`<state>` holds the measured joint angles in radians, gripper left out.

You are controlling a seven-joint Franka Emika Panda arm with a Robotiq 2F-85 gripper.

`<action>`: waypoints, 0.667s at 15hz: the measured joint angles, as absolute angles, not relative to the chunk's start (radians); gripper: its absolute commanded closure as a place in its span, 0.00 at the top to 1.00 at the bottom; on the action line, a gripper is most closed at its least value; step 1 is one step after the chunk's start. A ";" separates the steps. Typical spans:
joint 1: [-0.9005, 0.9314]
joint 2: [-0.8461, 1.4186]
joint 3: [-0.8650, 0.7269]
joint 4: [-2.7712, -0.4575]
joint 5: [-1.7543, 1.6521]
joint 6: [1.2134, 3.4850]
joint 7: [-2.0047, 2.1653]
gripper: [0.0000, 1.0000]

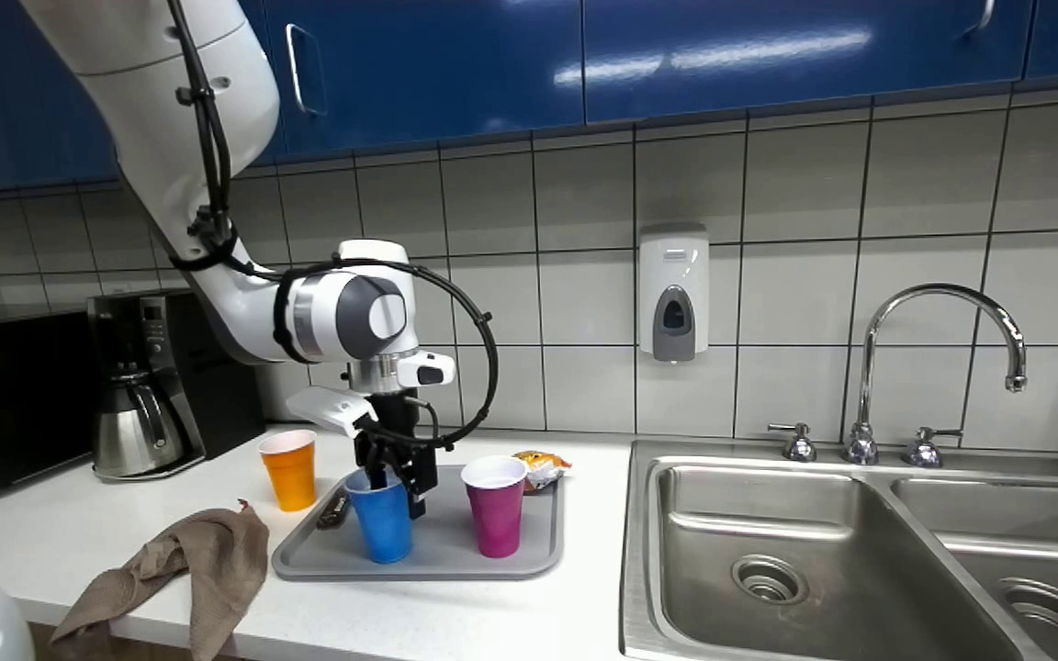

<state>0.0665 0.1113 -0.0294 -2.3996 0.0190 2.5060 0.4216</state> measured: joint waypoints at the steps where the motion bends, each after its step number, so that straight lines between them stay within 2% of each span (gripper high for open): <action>1: 0.065 0.109 -0.030 -2.400 0.019 2.503 0.422 1.00; 10: 0.049 0.032 -0.039 -2.407 0.012 2.462 0.396 1.00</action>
